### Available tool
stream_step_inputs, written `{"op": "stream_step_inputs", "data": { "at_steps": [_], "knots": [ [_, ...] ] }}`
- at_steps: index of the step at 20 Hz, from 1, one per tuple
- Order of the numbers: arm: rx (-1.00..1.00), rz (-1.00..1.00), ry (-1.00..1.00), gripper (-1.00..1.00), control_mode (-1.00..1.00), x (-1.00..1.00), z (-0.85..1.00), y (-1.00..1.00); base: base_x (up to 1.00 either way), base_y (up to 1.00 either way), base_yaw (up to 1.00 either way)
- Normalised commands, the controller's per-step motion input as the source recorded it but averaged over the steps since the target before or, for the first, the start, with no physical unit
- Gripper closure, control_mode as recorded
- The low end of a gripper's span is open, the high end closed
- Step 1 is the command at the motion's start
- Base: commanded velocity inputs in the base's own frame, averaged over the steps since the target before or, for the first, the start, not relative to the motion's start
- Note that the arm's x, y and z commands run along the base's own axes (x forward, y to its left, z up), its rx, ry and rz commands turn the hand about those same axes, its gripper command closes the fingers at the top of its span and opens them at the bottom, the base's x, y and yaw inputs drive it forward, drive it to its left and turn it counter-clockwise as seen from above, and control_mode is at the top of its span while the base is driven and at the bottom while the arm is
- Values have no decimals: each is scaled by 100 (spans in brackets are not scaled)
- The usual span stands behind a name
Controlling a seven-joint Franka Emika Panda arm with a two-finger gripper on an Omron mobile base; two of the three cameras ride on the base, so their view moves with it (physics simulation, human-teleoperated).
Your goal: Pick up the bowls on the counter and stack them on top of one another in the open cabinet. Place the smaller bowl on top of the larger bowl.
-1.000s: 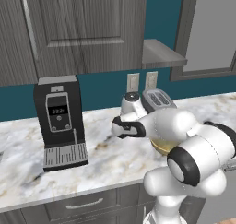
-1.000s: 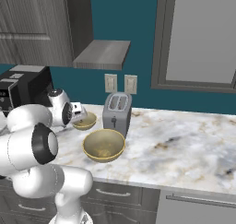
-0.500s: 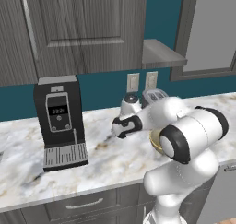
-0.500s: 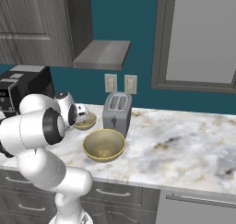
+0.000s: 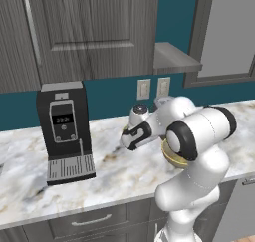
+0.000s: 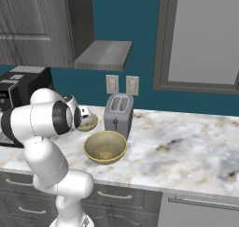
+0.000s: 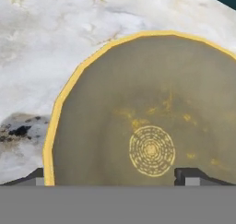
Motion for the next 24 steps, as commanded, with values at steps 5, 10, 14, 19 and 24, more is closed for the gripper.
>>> {"op": "stream_step_inputs", "data": {
  "at_steps": [5,10,14,19,24],
  "knots": [
    [0,0,0,100,-100,2,-1,0,0,0,0],
    [0,0,-1,100,-100,0,3,0,0,0,0],
    [0,0,-4,100,-100,-8,36,0,0,0,0],
    [0,0,-5,100,-100,-17,58,0,0,0,0],
    [-3,0,-1,100,-100,-39,63,0,0,0,0]
  ]
}}
